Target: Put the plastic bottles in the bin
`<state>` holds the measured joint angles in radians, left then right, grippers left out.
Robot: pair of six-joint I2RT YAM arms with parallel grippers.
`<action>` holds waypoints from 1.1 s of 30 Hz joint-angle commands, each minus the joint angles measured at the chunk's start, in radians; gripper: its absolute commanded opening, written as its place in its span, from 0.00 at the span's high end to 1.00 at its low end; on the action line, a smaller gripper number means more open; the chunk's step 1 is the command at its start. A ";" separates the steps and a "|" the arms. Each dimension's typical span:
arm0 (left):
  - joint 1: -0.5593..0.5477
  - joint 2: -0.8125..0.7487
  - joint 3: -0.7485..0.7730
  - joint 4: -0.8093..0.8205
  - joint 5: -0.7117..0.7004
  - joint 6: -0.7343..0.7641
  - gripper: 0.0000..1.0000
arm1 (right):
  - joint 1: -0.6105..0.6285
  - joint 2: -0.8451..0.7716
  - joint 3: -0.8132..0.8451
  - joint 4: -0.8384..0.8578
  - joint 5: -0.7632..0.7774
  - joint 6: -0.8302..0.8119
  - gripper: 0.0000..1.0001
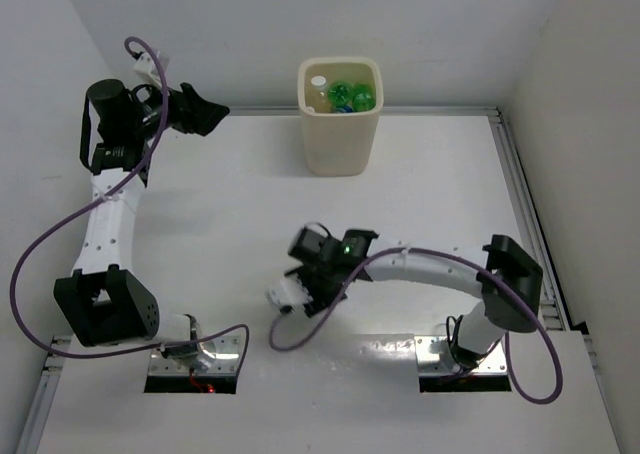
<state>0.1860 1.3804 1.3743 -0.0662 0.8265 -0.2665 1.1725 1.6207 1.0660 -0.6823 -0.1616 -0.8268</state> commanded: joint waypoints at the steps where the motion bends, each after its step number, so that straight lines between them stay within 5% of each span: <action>1: 0.003 -0.041 -0.029 0.089 0.014 -0.033 0.01 | -0.086 -0.076 0.323 0.059 -0.019 0.219 0.93; 5: 0.003 -0.023 -0.054 0.152 0.023 -0.102 0.01 | -0.287 -0.015 0.755 0.171 0.011 0.403 1.00; 9: -0.006 -0.012 -0.063 0.173 0.023 -0.132 0.01 | -0.471 0.071 0.882 0.547 0.094 0.547 1.00; 14: -0.006 0.009 -0.063 0.183 0.023 -0.143 0.01 | -0.677 0.207 1.023 0.814 0.186 0.744 1.00; 33: 0.032 0.039 -0.113 0.152 0.032 -0.116 0.01 | -0.879 0.495 1.022 1.024 0.206 1.029 0.99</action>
<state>0.2008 1.4162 1.2694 0.0692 0.8352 -0.3962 0.2989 2.1319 2.0888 0.2367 0.0311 0.1524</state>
